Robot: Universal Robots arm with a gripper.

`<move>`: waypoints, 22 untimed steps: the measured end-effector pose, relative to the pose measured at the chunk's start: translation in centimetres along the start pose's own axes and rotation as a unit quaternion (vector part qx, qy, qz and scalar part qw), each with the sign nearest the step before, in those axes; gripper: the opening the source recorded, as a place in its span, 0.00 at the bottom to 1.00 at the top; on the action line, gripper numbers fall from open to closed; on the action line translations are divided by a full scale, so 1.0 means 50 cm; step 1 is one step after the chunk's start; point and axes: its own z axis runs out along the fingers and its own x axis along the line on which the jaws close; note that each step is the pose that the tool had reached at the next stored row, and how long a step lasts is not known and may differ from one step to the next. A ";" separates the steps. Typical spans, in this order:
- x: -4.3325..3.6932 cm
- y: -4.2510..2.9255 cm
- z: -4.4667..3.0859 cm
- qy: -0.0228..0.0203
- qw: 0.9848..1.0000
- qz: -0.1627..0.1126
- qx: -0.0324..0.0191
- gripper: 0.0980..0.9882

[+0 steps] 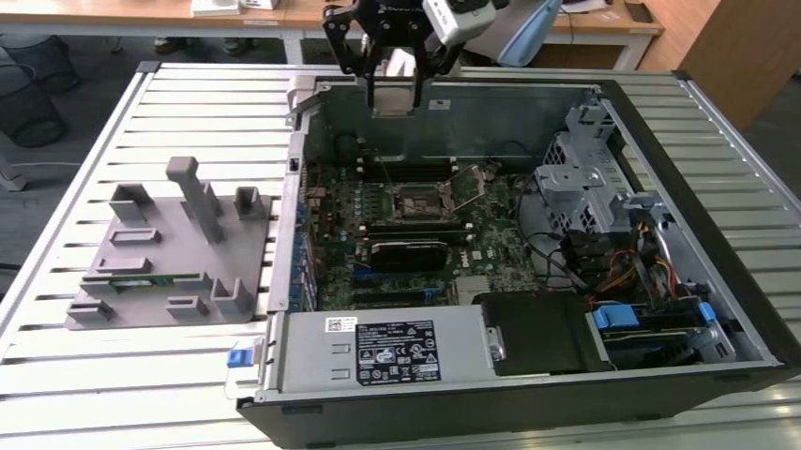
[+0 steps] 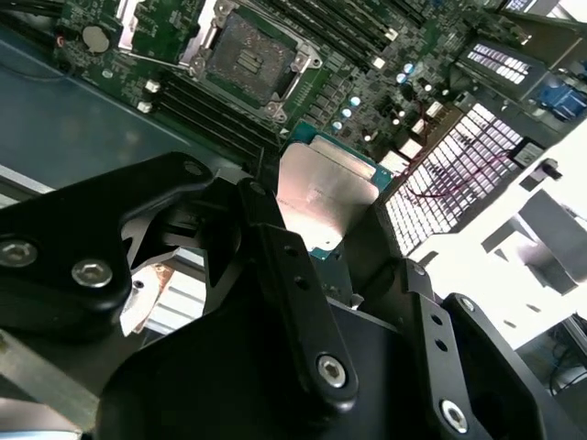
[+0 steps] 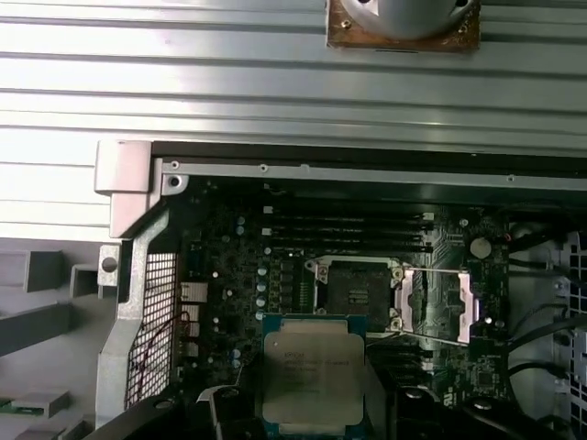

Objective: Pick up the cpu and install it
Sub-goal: 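Pick up the cpu and move it towards the insertion slot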

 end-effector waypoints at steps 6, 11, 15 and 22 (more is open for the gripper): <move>-0.024 0.007 0.001 0.000 1.000 0.000 0.000 0.48; -0.049 0.010 0.001 0.000 1.000 0.000 0.000 0.48; -0.075 0.010 0.002 0.000 1.000 0.000 0.000 0.48; -0.116 0.009 0.003 0.000 1.000 0.000 0.000 0.48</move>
